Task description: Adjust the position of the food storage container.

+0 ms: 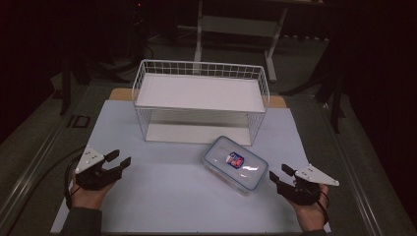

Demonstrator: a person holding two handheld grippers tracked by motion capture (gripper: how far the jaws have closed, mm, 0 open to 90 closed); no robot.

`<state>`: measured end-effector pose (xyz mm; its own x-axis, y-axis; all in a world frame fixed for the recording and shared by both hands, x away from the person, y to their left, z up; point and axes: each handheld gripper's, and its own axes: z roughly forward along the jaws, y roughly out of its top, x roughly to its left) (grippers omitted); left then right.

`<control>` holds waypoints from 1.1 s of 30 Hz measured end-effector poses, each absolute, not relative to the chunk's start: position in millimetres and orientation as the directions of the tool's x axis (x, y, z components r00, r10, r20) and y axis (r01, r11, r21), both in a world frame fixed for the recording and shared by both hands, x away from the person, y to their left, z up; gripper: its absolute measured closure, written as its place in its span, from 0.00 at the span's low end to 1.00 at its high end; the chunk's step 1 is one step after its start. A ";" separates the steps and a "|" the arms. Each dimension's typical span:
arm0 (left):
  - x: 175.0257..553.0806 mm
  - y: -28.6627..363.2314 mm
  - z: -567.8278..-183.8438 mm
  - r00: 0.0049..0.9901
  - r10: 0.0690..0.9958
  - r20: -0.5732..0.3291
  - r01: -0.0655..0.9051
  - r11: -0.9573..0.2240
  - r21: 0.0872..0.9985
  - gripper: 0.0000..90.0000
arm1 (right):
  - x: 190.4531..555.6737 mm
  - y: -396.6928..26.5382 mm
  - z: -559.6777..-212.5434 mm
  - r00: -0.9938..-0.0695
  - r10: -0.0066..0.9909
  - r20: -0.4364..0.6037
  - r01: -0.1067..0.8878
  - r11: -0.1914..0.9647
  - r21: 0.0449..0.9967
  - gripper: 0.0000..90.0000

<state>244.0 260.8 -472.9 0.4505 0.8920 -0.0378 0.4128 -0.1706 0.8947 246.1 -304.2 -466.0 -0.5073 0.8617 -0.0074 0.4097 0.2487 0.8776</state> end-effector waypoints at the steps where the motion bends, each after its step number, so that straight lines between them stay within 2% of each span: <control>1: 244.5 260.2 -473.3 0.452 0.891 -0.038 0.413 -0.171 0.895 0.53 | 245.9 -304.1 -465.6 -0.508 0.861 -0.001 0.411 0.244 0.878 0.49; 8: 244.2 261.9 -473.8 0.443 0.896 -0.036 0.415 -0.169 0.894 0.54 | 244.6 -303.1 -462.9 -0.521 0.853 0.035 0.410 0.214 0.887 0.53; 10: 245.0 263.5 -474.3 0.438 0.898 -0.043 0.418 -0.161 0.894 0.54 | 243.9 -300.2 -462.5 -0.545 0.837 0.057 0.409 0.206 0.889 0.61; 12: 245.9 264.3 -474.8 0.435 0.899 -0.045 0.421 -0.159 0.893 0.54 | 243.1 -291.1 -464.2 -0.604 0.794 0.070 0.411 0.235 0.881 0.79; 13: 246.2 264.4 -474.9 0.433 0.901 -0.044 0.422 -0.159 0.892 0.54 | 243.1 -291.1 -464.2 -0.604 0.794 0.070 0.411 0.235 0.881 0.79; 17: 246.5 264.1 -475.0 0.431 0.901 -0.040 0.421 -0.162 0.892 0.54 | 240.3 -269.1 -466.9 -0.676 0.736 0.035 0.390 0.317 0.864 0.96; 26: 247.5 260.9 -475.9 0.440 0.898 -0.029 0.425 -0.180 0.887 0.54 | 234.9 -233.0 -478.0 -0.789 0.615 -0.013 0.347 0.462 0.817 1.00; 28: 247.8 260.4 -476.1 0.442 0.897 -0.026 0.427 -0.185 0.885 0.54 | 234.8 -226.0 -481.5 -0.795 0.605 -0.043 0.342 0.506 0.792 1.00; 33: 247.8 259.5 -476.3 0.445 0.895 -0.023 0.426 -0.189 0.885 0.54 | 236.3 -222.6 -484.7 -0.803 0.594 -0.050 0.346 0.532 0.773 1.00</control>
<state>247.8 259.5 -476.3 0.4448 0.8953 -0.0233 0.4264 -0.1888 0.8846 236.3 -222.6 -484.7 -0.8033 0.5936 -0.0497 0.3455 0.5323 0.7729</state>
